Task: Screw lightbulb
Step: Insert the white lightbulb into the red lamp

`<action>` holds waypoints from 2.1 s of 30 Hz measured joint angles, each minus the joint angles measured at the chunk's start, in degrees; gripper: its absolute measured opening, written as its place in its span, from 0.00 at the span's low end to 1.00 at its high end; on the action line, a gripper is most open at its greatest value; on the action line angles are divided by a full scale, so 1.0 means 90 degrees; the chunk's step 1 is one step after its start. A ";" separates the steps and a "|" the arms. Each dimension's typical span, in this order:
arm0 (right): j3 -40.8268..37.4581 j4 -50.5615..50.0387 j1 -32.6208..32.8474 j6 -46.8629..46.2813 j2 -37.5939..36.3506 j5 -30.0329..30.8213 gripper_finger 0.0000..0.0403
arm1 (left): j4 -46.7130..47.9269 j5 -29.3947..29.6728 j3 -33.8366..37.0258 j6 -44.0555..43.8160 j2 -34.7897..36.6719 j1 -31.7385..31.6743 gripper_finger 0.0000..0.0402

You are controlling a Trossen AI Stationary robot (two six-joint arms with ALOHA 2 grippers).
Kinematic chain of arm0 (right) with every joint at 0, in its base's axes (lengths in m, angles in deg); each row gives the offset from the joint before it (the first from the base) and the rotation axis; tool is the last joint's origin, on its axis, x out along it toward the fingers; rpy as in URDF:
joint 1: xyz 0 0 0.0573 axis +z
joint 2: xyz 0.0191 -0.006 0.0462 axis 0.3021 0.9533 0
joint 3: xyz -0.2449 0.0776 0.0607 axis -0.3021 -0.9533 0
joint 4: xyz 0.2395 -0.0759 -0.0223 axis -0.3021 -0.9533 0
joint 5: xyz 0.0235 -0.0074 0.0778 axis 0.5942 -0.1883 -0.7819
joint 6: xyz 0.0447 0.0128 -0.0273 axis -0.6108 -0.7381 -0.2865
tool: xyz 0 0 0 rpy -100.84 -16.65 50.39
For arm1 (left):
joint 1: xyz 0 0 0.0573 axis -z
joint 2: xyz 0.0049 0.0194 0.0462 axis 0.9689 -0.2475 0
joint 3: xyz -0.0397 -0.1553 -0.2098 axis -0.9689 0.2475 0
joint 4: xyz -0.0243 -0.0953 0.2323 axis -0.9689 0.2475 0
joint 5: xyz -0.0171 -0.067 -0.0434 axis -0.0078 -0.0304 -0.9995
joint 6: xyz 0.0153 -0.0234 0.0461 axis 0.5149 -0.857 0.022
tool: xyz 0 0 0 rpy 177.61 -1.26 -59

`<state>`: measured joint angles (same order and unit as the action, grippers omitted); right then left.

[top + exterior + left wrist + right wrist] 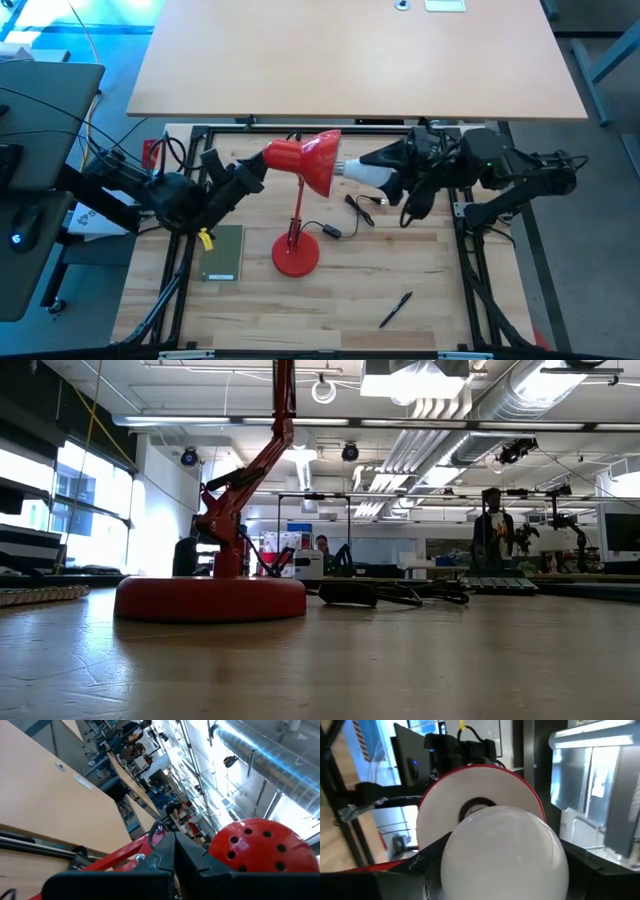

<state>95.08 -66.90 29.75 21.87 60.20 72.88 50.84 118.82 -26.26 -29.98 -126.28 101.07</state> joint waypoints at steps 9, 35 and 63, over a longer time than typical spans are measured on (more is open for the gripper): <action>0.0000 0.0529 -0.0017 0.0959 0.0499 0.0092 0.62 | -0.0305 -0.0275 0.0002 -0.0037 -0.0093 -0.0131 0.00; 0.0000 0.1057 -0.0559 0.0674 0.0819 -0.0296 0.62 | -0.0480 -0.0275 0.0002 0.0030 -0.0092 -0.0238 0.00; 0.0590 0.0703 -0.0573 0.0519 0.1201 0.0155 0.62 | -0.0495 -0.0259 0.0002 0.0146 -0.0092 -0.0236 0.00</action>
<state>100.39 -60.57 24.59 26.54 71.01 74.28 46.39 116.49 -26.24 -28.67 -127.10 98.94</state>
